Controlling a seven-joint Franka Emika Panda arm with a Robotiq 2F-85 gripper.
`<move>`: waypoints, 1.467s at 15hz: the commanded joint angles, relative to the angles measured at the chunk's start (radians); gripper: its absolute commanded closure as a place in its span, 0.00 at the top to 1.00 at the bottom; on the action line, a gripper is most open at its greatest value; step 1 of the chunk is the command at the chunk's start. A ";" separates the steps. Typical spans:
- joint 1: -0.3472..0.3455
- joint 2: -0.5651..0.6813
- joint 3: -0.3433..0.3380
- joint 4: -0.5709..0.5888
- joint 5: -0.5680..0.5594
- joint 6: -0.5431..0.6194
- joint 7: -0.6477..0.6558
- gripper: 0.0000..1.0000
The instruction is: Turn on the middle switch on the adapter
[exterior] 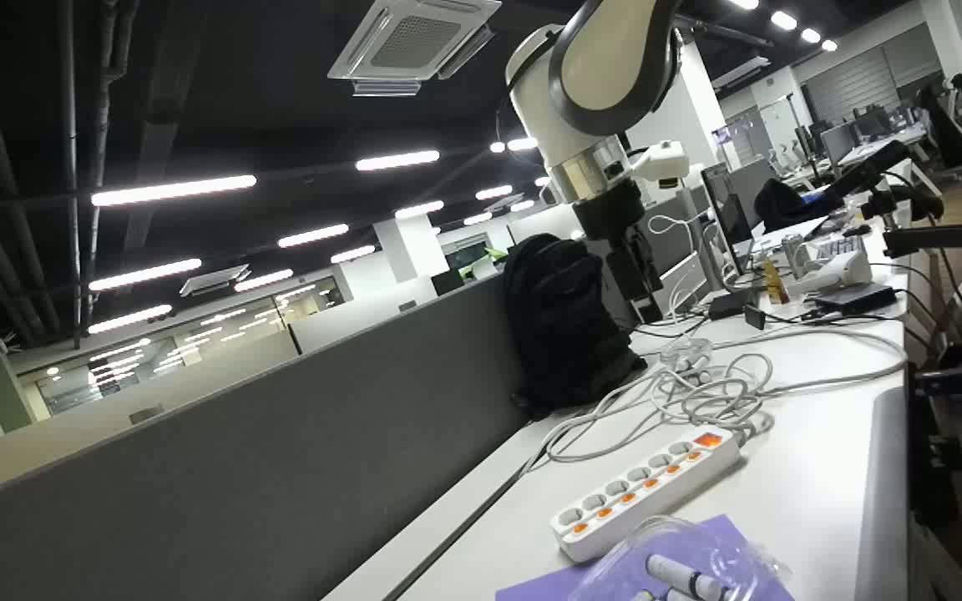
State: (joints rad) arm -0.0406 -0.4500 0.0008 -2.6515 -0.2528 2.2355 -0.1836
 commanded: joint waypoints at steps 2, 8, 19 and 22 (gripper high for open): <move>0.009 0.000 -0.008 0.001 -0.004 -0.003 0.003 1.00; 0.009 0.000 -0.008 0.001 -0.004 -0.003 0.003 1.00; -0.024 0.110 0.004 0.024 -0.043 0.144 0.082 1.00; -0.043 0.217 0.011 0.039 -0.073 0.270 0.126 1.00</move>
State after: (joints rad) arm -0.0640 -0.3449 0.0012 -2.6501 -0.2811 2.4206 -0.1294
